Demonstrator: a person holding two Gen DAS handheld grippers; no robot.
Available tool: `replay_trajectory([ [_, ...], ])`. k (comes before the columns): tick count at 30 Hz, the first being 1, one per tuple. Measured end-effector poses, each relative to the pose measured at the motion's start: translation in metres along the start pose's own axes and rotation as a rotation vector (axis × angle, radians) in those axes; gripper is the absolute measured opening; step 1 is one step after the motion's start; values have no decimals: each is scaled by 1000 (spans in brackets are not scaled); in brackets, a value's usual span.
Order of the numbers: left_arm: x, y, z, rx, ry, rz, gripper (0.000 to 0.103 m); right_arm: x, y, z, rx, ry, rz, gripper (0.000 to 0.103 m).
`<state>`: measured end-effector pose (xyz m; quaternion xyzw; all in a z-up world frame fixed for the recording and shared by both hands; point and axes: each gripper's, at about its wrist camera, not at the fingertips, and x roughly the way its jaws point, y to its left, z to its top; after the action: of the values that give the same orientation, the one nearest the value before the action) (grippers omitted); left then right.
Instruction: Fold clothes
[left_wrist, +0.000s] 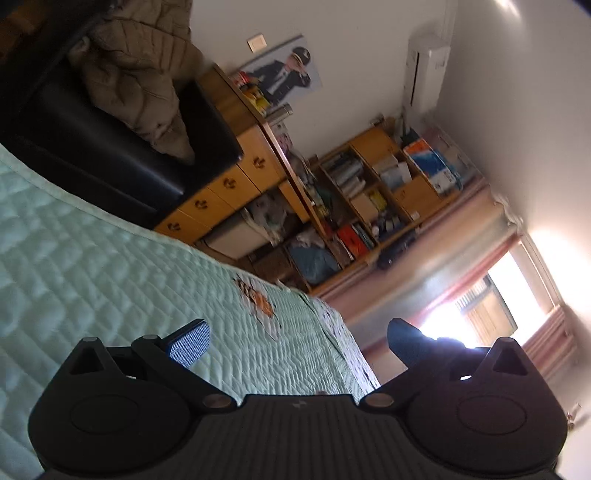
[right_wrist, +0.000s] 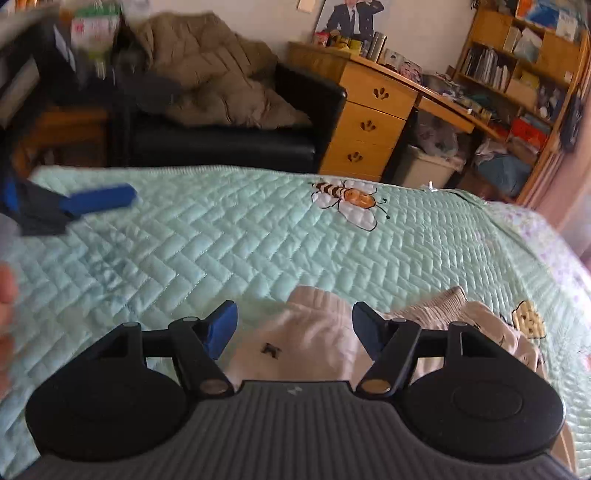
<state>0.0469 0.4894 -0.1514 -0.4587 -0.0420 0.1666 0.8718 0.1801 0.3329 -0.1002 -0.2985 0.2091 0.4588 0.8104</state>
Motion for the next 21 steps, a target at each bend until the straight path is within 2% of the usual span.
replay_trajectory([
  [4,-3,-1,1,-5,4,-6,102,27,25,-1,-36,33,-177,70],
  [6,-2,0,1,-6,13,-13,102,38,33,-5,-102,27,-251,68],
  [8,0,1,2,2,25,-15,102,38,31,-9,-97,33,-248,60],
  [9,1,1,2,3,28,-13,102,37,29,-9,-71,40,-217,46],
  [10,1,2,2,4,31,-12,102,36,26,-10,-50,43,-202,42],
  [11,2,3,3,-1,32,-12,102,35,22,-10,-29,46,-187,41],
  [15,2,8,6,-23,39,-16,102,35,-13,-13,186,38,-59,31],
  [16,2,9,6,-24,42,-15,102,36,-25,-15,270,28,-9,24],
  [19,2,10,7,-26,49,-16,102,34,-62,-29,547,-5,145,12],
  [21,3,10,7,-29,52,-17,102,36,-83,-40,734,-25,243,10],
])
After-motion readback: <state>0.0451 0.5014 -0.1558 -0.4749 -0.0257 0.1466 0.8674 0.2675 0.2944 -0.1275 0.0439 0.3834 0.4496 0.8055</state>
